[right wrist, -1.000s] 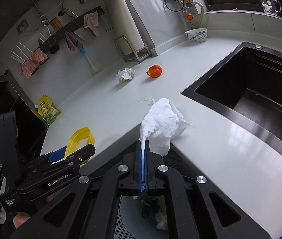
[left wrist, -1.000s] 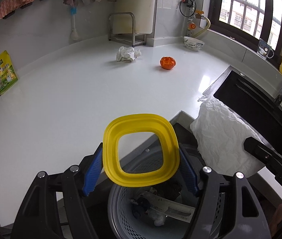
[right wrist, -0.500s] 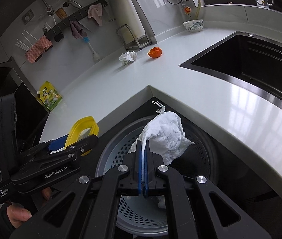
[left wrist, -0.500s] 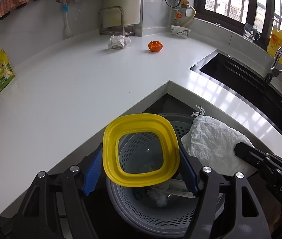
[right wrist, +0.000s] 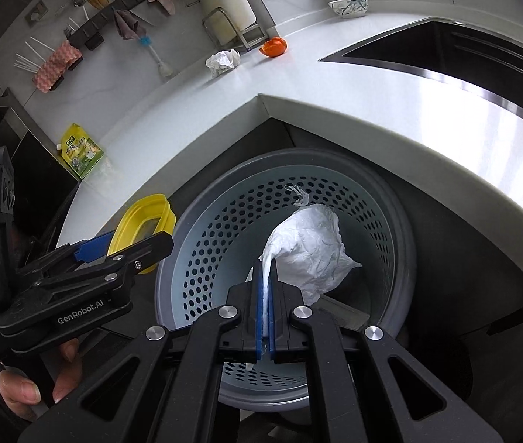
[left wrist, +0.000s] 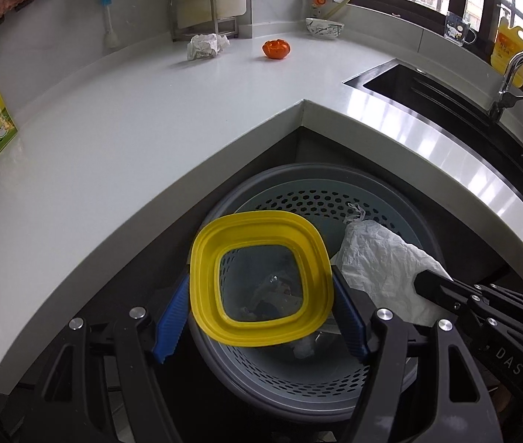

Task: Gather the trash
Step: 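Open both tools to drop the container and bag into the bin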

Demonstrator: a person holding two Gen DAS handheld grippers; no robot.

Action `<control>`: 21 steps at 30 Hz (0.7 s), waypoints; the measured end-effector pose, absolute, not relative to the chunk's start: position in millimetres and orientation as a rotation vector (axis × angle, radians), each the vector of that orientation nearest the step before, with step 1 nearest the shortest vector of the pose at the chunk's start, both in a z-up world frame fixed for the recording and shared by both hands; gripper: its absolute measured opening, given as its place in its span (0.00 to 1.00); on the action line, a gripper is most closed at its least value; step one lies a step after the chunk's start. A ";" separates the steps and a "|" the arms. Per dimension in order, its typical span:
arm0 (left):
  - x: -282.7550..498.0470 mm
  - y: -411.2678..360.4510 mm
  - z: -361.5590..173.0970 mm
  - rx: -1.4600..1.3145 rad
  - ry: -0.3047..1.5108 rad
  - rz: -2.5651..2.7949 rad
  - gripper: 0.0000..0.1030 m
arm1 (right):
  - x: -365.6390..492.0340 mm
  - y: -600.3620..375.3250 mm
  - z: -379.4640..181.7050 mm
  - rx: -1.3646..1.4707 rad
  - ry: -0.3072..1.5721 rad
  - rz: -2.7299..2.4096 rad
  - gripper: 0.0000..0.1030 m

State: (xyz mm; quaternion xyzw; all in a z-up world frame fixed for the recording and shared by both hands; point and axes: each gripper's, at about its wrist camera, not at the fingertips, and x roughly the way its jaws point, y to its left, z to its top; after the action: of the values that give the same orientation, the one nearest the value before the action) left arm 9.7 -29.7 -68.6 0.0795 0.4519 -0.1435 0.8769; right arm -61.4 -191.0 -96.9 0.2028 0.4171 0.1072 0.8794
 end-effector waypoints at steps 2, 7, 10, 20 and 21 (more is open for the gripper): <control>11.8 -29.9 -73.5 0.166 0.958 -0.299 0.67 | -58.0 -190.2 -100.0 0.430 0.879 0.230 0.02; 15.7 -29.5 -85.9 0.148 1.000 -0.306 0.68 | -48.4 -188.1 -109.1 0.446 0.901 0.238 0.02; 19.1 -30.7 -89.2 0.145 1.012 -0.307 0.69 | -43.9 -188.2 -114.5 0.448 0.913 0.239 0.02; 23.0 -29.8 -88.1 0.135 1.007 -0.286 0.82 | -46.0 -195.7 -115.5 0.445 0.880 0.193 0.37; 22.7 -29.7 -88.0 0.137 1.006 -0.282 0.83 | -46.6 -196.9 -115.0 0.445 0.876 0.188 0.38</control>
State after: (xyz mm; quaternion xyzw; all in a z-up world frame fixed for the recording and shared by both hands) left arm 22.7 -29.7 -88.0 0.0654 0.4800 -0.1347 0.8644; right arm -46.6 -196.9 -115.0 0.2133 0.4198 0.0900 0.8776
